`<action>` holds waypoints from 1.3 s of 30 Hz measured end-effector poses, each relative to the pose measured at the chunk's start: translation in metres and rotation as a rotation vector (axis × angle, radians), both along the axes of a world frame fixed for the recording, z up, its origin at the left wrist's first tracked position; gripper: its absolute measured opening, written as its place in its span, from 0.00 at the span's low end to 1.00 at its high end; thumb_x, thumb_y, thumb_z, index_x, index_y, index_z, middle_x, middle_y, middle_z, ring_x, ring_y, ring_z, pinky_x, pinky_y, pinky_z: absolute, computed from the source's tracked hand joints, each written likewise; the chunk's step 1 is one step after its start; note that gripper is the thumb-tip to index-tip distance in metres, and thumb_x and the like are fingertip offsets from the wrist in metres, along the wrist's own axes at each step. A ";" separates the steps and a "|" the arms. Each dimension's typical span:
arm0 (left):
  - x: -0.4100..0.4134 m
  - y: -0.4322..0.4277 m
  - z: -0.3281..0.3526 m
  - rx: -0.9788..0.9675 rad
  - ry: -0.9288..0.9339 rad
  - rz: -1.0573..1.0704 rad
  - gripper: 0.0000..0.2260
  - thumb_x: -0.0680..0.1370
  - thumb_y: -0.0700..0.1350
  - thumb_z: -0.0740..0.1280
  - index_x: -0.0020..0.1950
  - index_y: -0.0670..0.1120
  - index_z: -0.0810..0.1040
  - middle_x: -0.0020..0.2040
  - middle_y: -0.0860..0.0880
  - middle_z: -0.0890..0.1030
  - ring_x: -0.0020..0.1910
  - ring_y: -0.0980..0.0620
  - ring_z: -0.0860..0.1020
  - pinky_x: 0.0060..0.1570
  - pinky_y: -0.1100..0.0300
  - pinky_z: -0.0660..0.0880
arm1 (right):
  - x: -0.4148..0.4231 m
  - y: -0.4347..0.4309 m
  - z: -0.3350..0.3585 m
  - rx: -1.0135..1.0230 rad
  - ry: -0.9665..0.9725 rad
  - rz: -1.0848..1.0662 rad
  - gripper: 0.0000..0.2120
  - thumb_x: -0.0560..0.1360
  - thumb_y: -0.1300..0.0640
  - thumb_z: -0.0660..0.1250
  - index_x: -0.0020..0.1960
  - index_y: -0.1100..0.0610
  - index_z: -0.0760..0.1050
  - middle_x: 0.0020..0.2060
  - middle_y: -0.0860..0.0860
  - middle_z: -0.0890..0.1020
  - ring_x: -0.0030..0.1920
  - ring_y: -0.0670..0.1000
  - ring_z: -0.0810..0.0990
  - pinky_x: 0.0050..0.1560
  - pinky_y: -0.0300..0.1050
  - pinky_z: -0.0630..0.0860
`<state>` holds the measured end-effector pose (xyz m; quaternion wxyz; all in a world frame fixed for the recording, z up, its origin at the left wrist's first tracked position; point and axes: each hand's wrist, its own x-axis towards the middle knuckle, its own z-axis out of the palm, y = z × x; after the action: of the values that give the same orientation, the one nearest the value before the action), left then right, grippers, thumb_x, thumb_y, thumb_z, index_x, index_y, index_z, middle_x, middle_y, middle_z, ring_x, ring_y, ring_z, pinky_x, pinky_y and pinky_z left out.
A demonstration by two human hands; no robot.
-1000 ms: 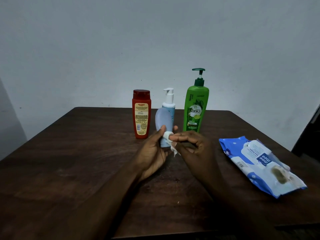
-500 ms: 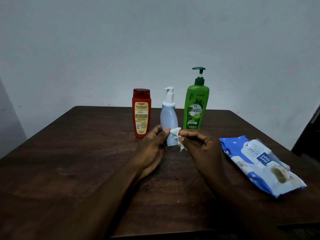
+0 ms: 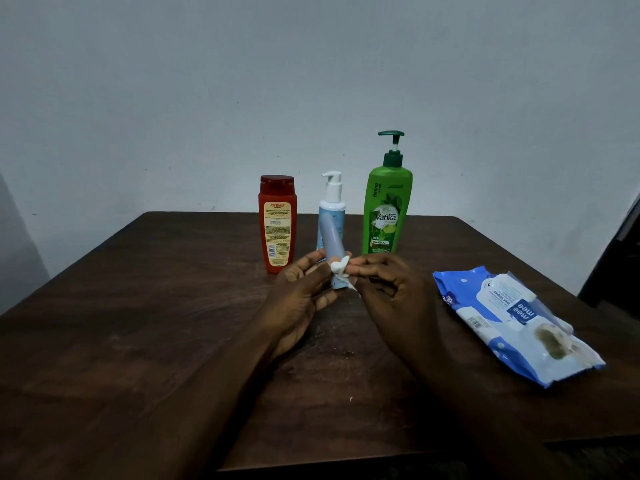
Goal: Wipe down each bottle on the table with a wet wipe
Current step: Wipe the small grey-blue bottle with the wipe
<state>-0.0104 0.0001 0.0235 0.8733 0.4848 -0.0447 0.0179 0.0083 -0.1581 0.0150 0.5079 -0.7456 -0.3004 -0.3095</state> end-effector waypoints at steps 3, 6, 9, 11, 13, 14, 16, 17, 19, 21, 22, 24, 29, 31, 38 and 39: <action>-0.002 0.000 0.000 -0.031 -0.006 -0.006 0.20 0.72 0.43 0.70 0.64 0.43 0.76 0.55 0.46 0.86 0.53 0.52 0.85 0.51 0.57 0.83 | -0.001 0.001 0.001 0.119 0.120 0.084 0.09 0.73 0.68 0.73 0.52 0.61 0.85 0.50 0.51 0.84 0.52 0.44 0.84 0.51 0.38 0.81; 0.000 0.000 0.000 -0.065 0.009 -0.027 0.16 0.78 0.42 0.67 0.65 0.40 0.77 0.58 0.43 0.85 0.55 0.49 0.84 0.52 0.56 0.83 | 0.000 -0.001 0.003 0.170 0.178 0.097 0.09 0.73 0.69 0.72 0.51 0.61 0.85 0.49 0.51 0.85 0.51 0.43 0.84 0.51 0.32 0.78; 0.000 -0.001 0.000 -0.104 0.030 -0.058 0.15 0.82 0.41 0.63 0.68 0.39 0.75 0.60 0.40 0.84 0.54 0.48 0.85 0.53 0.56 0.83 | 0.003 -0.003 0.002 0.186 0.230 0.098 0.09 0.74 0.66 0.72 0.53 0.57 0.84 0.50 0.48 0.86 0.52 0.42 0.84 0.53 0.35 0.79; 0.000 -0.003 0.001 -0.124 0.044 -0.081 0.14 0.83 0.41 0.61 0.67 0.39 0.75 0.61 0.39 0.83 0.54 0.47 0.85 0.56 0.54 0.82 | 0.004 -0.003 0.000 0.188 0.235 0.109 0.10 0.74 0.65 0.72 0.54 0.57 0.84 0.51 0.48 0.86 0.53 0.43 0.84 0.55 0.39 0.80; -0.002 -0.005 0.002 -0.165 0.065 -0.103 0.15 0.81 0.42 0.62 0.66 0.39 0.75 0.62 0.38 0.82 0.55 0.47 0.84 0.58 0.54 0.80 | 0.004 -0.002 -0.001 0.172 0.200 0.113 0.10 0.75 0.66 0.72 0.54 0.57 0.84 0.51 0.49 0.85 0.54 0.44 0.84 0.55 0.40 0.80; -0.002 -0.005 0.001 -0.182 0.071 -0.113 0.18 0.79 0.43 0.63 0.67 0.38 0.74 0.63 0.37 0.81 0.56 0.46 0.84 0.59 0.54 0.79 | 0.005 -0.001 -0.002 0.155 0.179 0.111 0.10 0.75 0.66 0.72 0.54 0.57 0.84 0.52 0.49 0.85 0.54 0.45 0.84 0.55 0.41 0.81; -0.003 -0.006 0.001 -0.184 0.078 -0.119 0.21 0.76 0.45 0.66 0.67 0.37 0.74 0.63 0.37 0.81 0.58 0.45 0.82 0.61 0.53 0.79 | 0.007 0.000 -0.005 0.114 0.151 0.110 0.09 0.75 0.66 0.72 0.53 0.58 0.85 0.51 0.49 0.84 0.54 0.46 0.84 0.54 0.44 0.81; -0.003 -0.006 0.001 -0.176 0.081 -0.113 0.20 0.76 0.46 0.67 0.65 0.37 0.75 0.62 0.37 0.82 0.59 0.45 0.82 0.61 0.53 0.79 | 0.007 0.001 -0.006 0.103 0.148 0.112 0.10 0.74 0.67 0.72 0.53 0.58 0.85 0.51 0.49 0.84 0.54 0.46 0.84 0.54 0.45 0.81; -0.002 -0.005 0.001 -0.165 0.086 -0.102 0.18 0.76 0.45 0.67 0.63 0.37 0.76 0.61 0.38 0.83 0.61 0.44 0.82 0.62 0.51 0.78 | 0.007 0.002 -0.007 0.110 0.162 0.120 0.10 0.74 0.67 0.72 0.53 0.57 0.85 0.52 0.49 0.84 0.55 0.46 0.83 0.55 0.44 0.81; -0.001 -0.004 0.001 -0.182 0.084 -0.118 0.19 0.77 0.45 0.66 0.66 0.37 0.74 0.63 0.37 0.81 0.66 0.42 0.79 0.64 0.49 0.76 | 0.006 0.002 -0.006 0.133 0.191 0.119 0.11 0.74 0.67 0.73 0.52 0.54 0.85 0.52 0.49 0.85 0.56 0.46 0.83 0.56 0.43 0.81; -0.001 -0.003 0.000 -0.201 0.087 -0.132 0.20 0.78 0.45 0.65 0.68 0.37 0.72 0.64 0.36 0.80 0.68 0.41 0.77 0.64 0.48 0.75 | 0.005 0.002 -0.004 0.150 0.213 0.117 0.12 0.74 0.67 0.73 0.51 0.51 0.84 0.51 0.49 0.85 0.56 0.45 0.83 0.57 0.42 0.80; 0.000 -0.003 -0.001 -0.236 0.096 -0.151 0.22 0.80 0.45 0.63 0.71 0.37 0.70 0.66 0.35 0.79 0.69 0.40 0.76 0.65 0.47 0.75 | 0.005 0.003 -0.003 0.205 0.278 0.127 0.15 0.74 0.67 0.73 0.48 0.47 0.83 0.50 0.48 0.85 0.56 0.45 0.83 0.58 0.42 0.80; -0.003 -0.007 0.003 -0.266 0.142 -0.141 0.20 0.83 0.48 0.58 0.73 0.40 0.68 0.62 0.39 0.82 0.60 0.47 0.81 0.56 0.56 0.80 | -0.002 0.002 0.004 0.383 0.425 0.175 0.12 0.74 0.66 0.72 0.49 0.50 0.84 0.47 0.47 0.87 0.51 0.45 0.85 0.51 0.38 0.81; -0.003 -0.007 0.004 -0.276 0.138 -0.115 0.18 0.84 0.48 0.57 0.72 0.43 0.68 0.57 0.41 0.85 0.47 0.53 0.84 0.39 0.64 0.75 | -0.001 0.000 0.006 0.482 0.442 0.166 0.11 0.75 0.67 0.71 0.51 0.52 0.83 0.46 0.48 0.87 0.50 0.47 0.86 0.49 0.39 0.80; -0.002 -0.004 0.005 -0.337 0.128 -0.054 0.22 0.72 0.39 0.69 0.65 0.39 0.73 0.57 0.36 0.83 0.53 0.46 0.82 0.50 0.59 0.81 | -0.010 -0.001 0.009 0.265 0.217 0.054 0.17 0.73 0.73 0.70 0.56 0.57 0.82 0.54 0.53 0.83 0.54 0.38 0.81 0.55 0.32 0.77; -0.002 -0.004 0.005 -0.341 0.131 -0.053 0.20 0.71 0.39 0.69 0.63 0.39 0.74 0.56 0.36 0.83 0.54 0.45 0.82 0.51 0.58 0.81 | -0.012 0.000 0.009 0.222 0.183 0.059 0.20 0.72 0.75 0.69 0.58 0.57 0.82 0.56 0.53 0.81 0.55 0.37 0.80 0.55 0.30 0.76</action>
<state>-0.0127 -0.0042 0.0284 0.9440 0.3287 0.0032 -0.0294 -0.0033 -0.1580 0.0240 0.6213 -0.7010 -0.2384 -0.2566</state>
